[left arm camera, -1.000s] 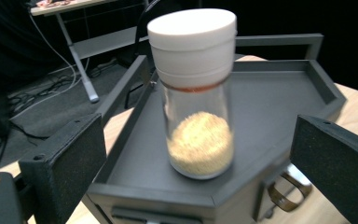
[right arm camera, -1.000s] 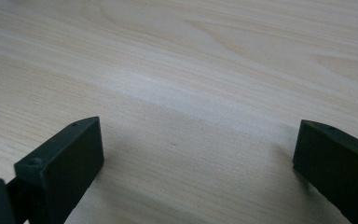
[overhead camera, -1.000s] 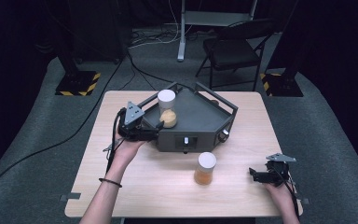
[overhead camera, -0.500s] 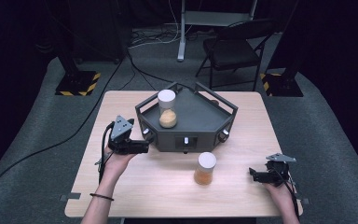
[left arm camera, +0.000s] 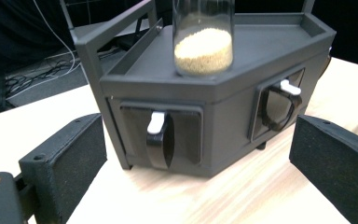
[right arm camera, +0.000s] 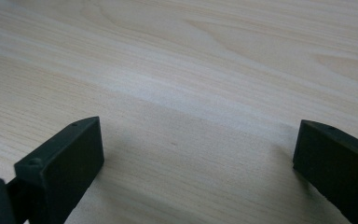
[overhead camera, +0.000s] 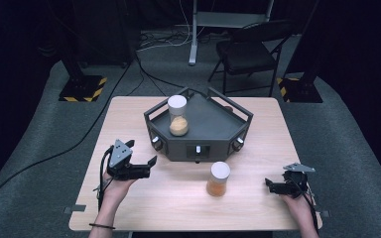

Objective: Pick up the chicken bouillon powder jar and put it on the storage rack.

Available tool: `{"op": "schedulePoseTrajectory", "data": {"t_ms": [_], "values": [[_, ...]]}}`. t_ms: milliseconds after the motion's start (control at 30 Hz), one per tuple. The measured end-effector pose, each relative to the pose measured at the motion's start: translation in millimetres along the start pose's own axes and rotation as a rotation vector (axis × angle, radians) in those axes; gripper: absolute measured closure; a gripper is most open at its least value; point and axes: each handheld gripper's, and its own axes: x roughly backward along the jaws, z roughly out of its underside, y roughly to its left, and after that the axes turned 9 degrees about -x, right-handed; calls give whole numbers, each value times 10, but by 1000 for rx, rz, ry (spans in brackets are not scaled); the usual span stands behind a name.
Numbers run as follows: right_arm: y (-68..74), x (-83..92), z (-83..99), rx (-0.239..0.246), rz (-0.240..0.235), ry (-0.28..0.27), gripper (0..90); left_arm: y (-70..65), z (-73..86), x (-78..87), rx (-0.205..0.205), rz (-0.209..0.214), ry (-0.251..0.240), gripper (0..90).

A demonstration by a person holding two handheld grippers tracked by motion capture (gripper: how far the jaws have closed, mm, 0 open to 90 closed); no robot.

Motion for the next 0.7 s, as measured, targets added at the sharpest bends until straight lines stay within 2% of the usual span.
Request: {"op": "schedulePoseTrajectory", "data": {"t_ms": [233,433,700], "values": [[0,0,0,0,0,0,7,-4,198,50,21,-4,9,38],[0,0,0,0,0,0,7,27,285,90,37,-12,27,38],[0,0,0,0,0,0,6,60,450,40,67,-30,70,37]]}}
